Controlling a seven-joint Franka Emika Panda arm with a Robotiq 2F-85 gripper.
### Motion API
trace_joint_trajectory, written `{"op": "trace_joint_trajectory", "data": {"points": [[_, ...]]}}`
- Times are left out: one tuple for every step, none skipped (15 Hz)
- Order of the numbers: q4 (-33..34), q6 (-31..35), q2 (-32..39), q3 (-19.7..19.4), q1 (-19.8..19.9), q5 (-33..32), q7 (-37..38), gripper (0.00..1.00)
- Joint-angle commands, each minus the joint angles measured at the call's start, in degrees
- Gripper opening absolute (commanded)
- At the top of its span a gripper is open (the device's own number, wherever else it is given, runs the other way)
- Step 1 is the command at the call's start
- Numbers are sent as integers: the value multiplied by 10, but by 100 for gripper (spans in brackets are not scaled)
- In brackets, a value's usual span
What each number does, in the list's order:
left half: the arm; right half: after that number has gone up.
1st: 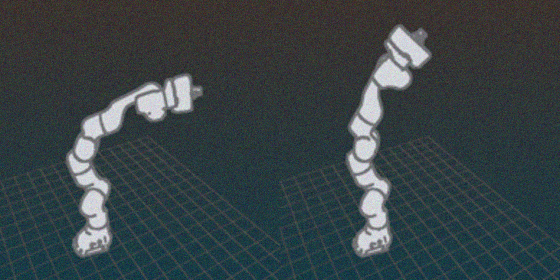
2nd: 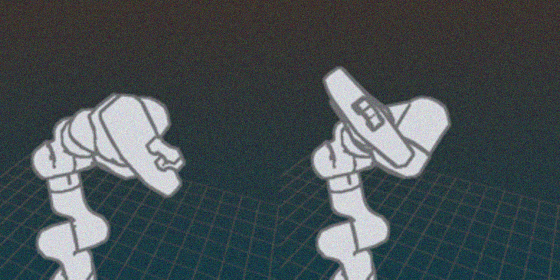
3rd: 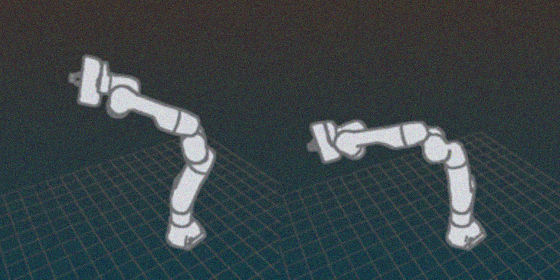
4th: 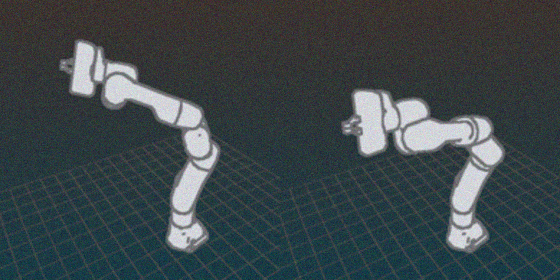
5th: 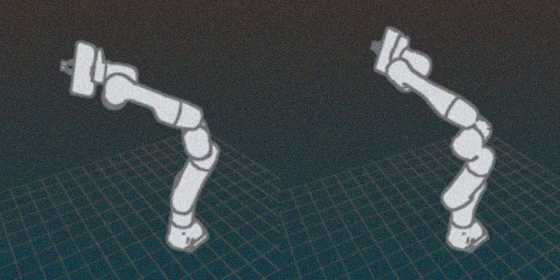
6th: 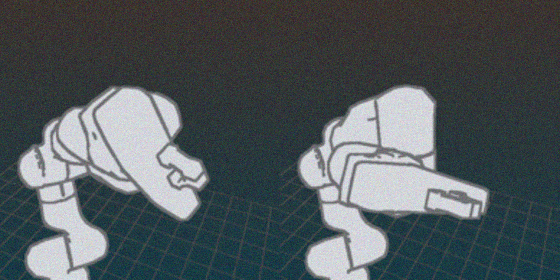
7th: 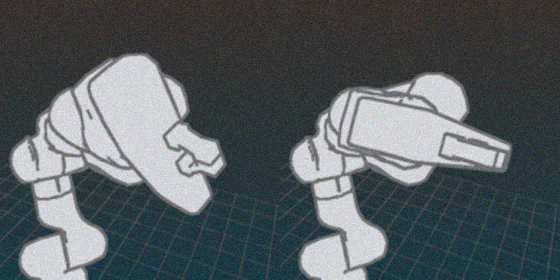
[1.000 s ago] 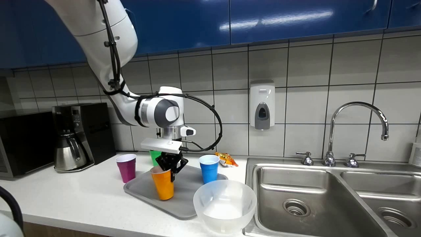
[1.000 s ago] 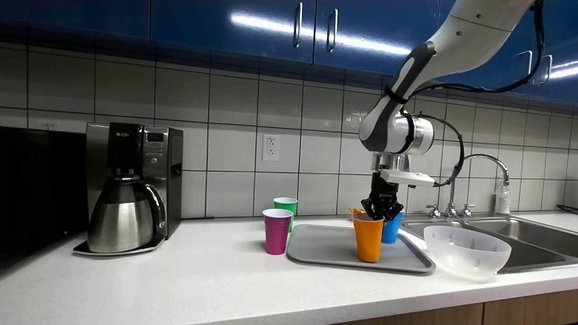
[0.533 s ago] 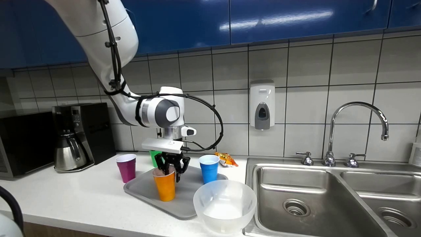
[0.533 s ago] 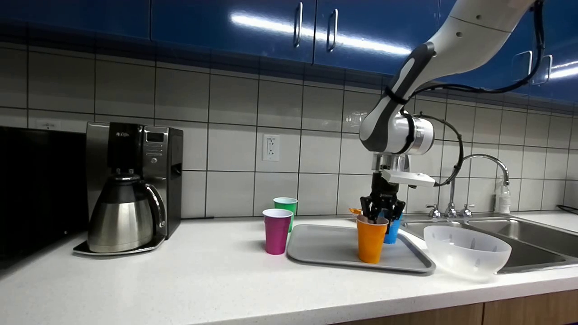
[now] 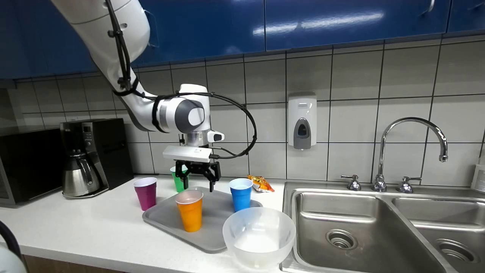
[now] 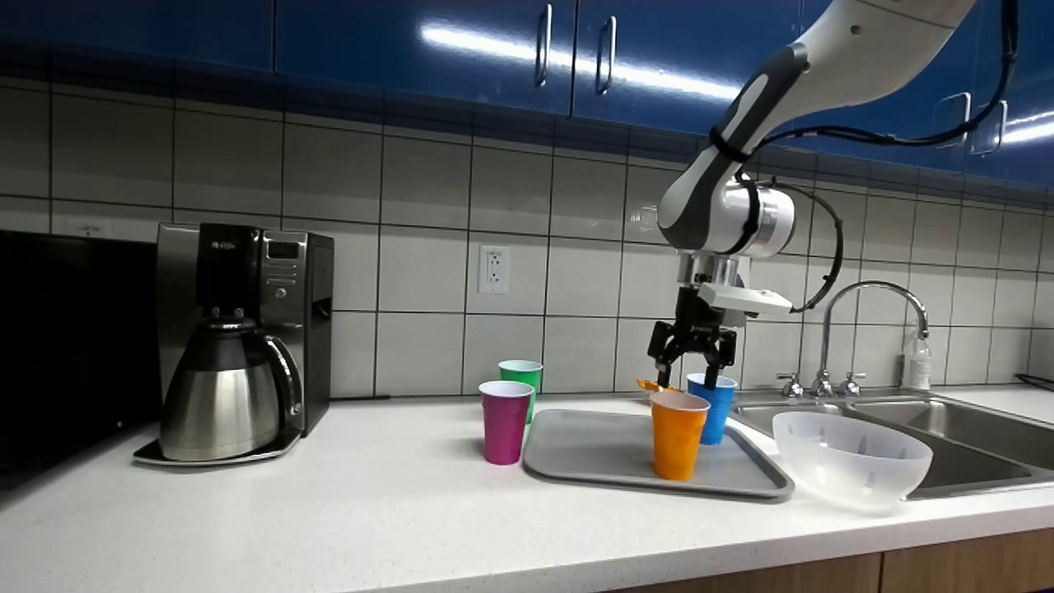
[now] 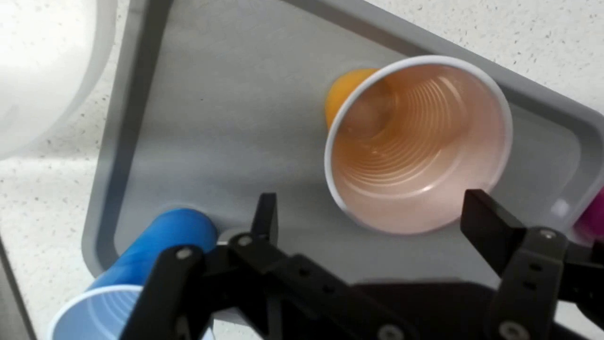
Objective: Place all the cups on the tray
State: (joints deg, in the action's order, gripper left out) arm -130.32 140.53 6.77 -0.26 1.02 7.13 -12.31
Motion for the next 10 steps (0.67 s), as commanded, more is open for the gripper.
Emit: {"op": "trace_joint_trajectory", "data": {"points": [[-7,-19,-36,8,4,18,-29,100],[-8,-17,-39,9,1,17,-25,100],[-7,-14,-41,11,-3,15,-20,100],[-5,-12,-40,13,-6,13,-15,100],[-2,-11,-37,16,-10,15,-11,100],[1,-10,-35,19,-14,15,-8,100],[5,-10,-31,24,-19,17,-5,100],[8,-10,-29,28,-24,17,0,100],[11,-5,-25,31,-30,12,11,100],[15,0,-20,35,-36,6,21,100]]}}
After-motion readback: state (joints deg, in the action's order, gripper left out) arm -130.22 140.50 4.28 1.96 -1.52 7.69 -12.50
